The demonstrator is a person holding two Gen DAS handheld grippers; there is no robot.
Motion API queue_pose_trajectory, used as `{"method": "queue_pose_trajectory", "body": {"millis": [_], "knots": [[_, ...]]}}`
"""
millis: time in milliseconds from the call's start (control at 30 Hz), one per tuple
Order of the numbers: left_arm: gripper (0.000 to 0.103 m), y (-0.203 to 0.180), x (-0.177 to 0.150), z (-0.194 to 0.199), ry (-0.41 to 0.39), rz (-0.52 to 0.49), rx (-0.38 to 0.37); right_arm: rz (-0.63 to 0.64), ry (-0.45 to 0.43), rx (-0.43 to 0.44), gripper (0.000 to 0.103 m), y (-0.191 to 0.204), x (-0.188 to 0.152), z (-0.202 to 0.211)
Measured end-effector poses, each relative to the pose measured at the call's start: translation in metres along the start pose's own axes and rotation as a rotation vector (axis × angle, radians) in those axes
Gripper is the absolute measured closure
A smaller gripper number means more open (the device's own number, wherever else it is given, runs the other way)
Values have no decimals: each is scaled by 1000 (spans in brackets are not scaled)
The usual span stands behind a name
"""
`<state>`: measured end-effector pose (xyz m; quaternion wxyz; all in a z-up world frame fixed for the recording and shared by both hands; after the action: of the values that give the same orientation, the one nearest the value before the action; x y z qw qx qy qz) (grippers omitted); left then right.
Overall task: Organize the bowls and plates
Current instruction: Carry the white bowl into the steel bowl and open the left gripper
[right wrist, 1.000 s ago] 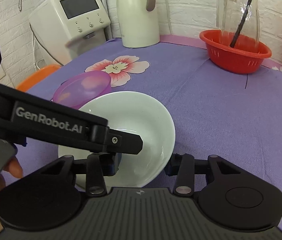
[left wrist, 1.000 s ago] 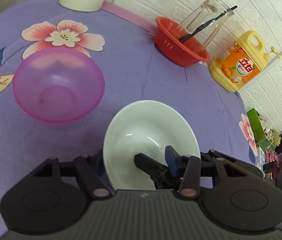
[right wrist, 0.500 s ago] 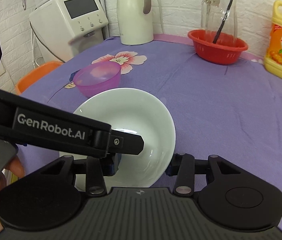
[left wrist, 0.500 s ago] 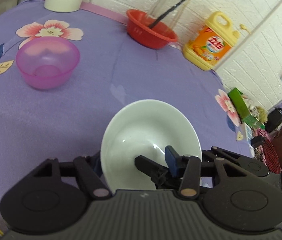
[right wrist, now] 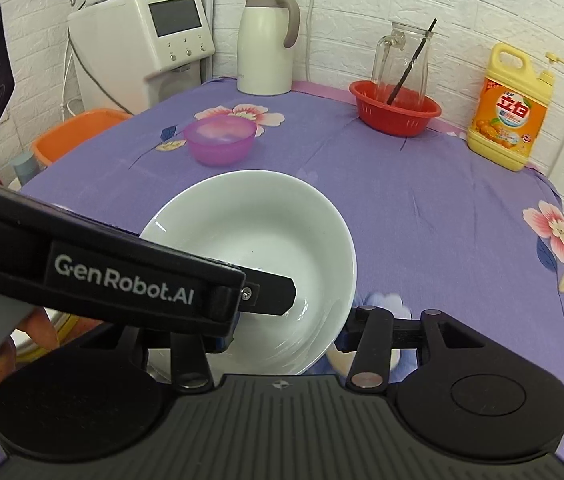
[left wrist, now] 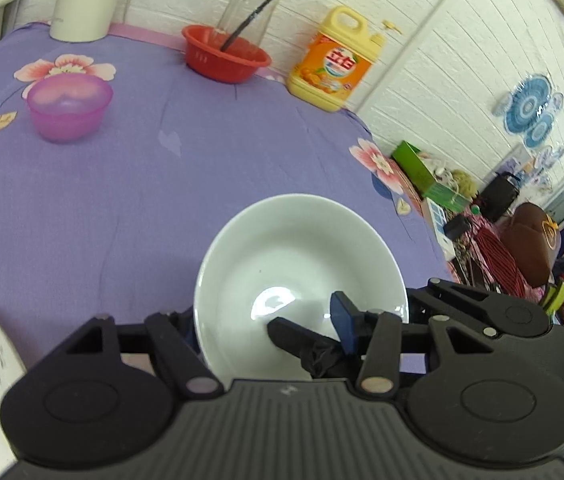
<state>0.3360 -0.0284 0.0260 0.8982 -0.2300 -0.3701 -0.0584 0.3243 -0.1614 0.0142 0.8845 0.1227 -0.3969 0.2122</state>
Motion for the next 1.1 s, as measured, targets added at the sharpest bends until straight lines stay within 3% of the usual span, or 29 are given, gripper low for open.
{"method": "queue_pose_trajectory", "body": {"millis": [267,467,700,833,933,967,1100], "knots": [[53,-13,-46,6,70,-43,-16,-26,30,15,17,9,-48,19],[53,-14,-59,-2,96,-78,-1,-13,52,15,14,14,-66,17],[46,-18,-55,-7,88,-129,10,-60,37,43,14,5,-71,16],[45,-18,-51,-1,62,-145,18,-85,8,53,8,-2,-70,24],[42,-18,-44,9,26,-158,28,-107,-31,61,5,-7,-67,34],[41,-18,-42,13,12,-160,25,-119,-48,60,0,-9,-67,38],[38,-17,-33,25,-39,-156,29,-146,-125,17,0,-19,-63,53]]}}
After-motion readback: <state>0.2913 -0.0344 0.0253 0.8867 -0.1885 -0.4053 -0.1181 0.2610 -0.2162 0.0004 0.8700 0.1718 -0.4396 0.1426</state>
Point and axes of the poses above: each gripper's, at about its wrist camera, not at the fingertips, and z roughly against the way its jaws point, y to its left, x to its top, the point moved 1 cm from there along -z, roughly the way its jaws point, and after that the axes turned 9 degrees about -z, right-handed, at the moved point
